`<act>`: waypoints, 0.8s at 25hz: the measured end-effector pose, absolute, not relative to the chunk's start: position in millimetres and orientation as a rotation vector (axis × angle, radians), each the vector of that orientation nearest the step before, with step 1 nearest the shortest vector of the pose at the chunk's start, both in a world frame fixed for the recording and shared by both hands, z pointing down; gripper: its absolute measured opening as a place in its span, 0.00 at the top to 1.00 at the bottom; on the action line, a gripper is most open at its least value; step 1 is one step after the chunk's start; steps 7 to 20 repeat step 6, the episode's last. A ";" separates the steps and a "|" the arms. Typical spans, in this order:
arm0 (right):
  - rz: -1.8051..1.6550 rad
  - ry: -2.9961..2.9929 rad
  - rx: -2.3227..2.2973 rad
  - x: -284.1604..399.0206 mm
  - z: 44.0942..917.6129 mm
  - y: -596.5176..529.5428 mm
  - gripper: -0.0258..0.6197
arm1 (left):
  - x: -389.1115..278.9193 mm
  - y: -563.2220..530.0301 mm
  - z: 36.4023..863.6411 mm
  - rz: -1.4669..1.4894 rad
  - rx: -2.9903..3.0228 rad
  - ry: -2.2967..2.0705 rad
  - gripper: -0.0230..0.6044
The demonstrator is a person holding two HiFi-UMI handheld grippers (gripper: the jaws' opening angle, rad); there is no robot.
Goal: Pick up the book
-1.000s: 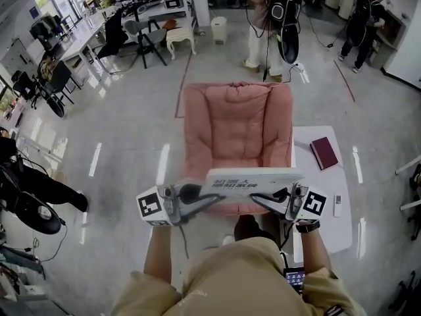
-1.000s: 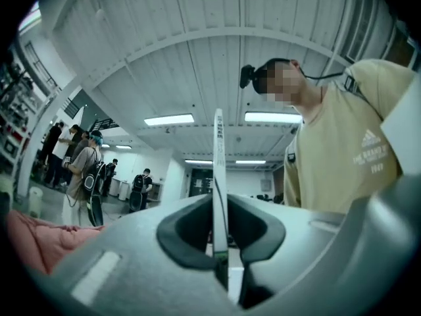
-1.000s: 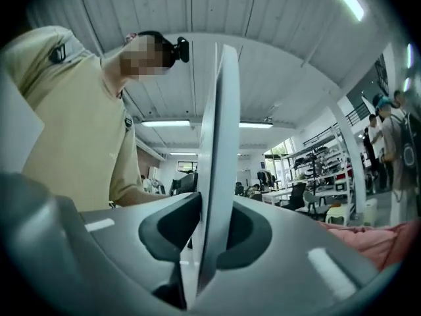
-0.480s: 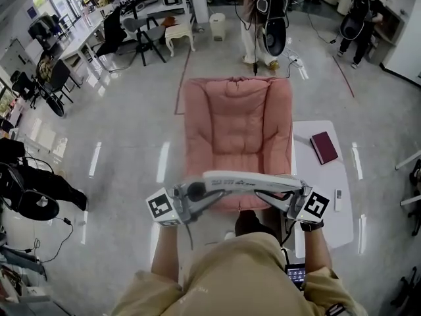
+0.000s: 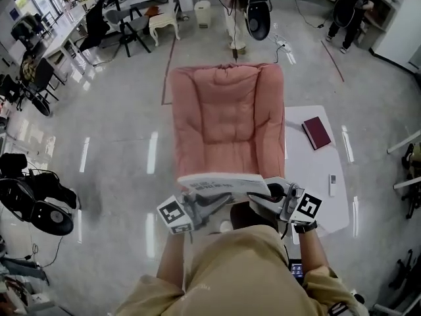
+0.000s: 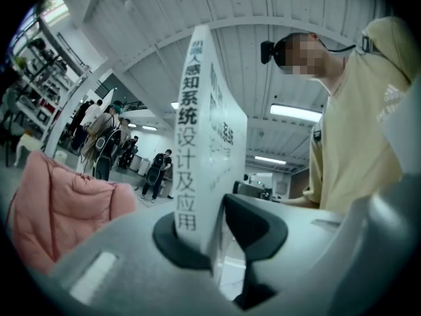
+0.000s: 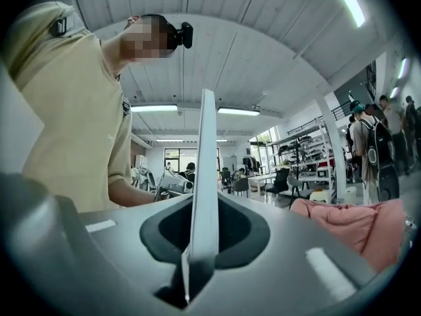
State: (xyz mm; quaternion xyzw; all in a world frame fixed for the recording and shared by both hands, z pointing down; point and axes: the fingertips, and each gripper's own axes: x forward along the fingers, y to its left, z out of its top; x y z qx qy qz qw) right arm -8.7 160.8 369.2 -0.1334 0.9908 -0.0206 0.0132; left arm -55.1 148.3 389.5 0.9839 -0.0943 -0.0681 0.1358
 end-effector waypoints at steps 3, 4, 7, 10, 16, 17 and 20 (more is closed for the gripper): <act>-0.203 3.113 -0.452 -8.7 403.7 148.2 0.87 | -54.0 138.0 425.0 -0.167 2.732 -0.312 0.86; -0.276 3.106 -0.470 -8.6 416.3 143.0 0.87 | -54.2 133.5 438.1 -0.149 2.688 -0.321 0.86; -0.434 3.077 -0.509 -7.8 442.7 132.2 0.87 | -54.4 123.8 465.8 -0.109 2.593 -0.327 0.85; -0.434 3.077 -0.509 -7.8 442.7 132.2 0.87 | -54.4 123.8 465.8 -0.109 2.593 -0.327 0.85; -0.434 3.077 -0.509 -7.8 442.7 132.2 0.87 | -54.4 123.8 465.8 -0.109 2.593 -0.327 0.85; -0.434 3.077 -0.509 -7.8 442.7 132.2 0.87 | -54.4 123.8 465.8 -0.109 2.593 -0.327 0.85; -0.434 3.077 -0.509 -7.8 442.7 132.2 0.87 | -54.4 123.8 465.8 -0.109 2.593 -0.327 0.85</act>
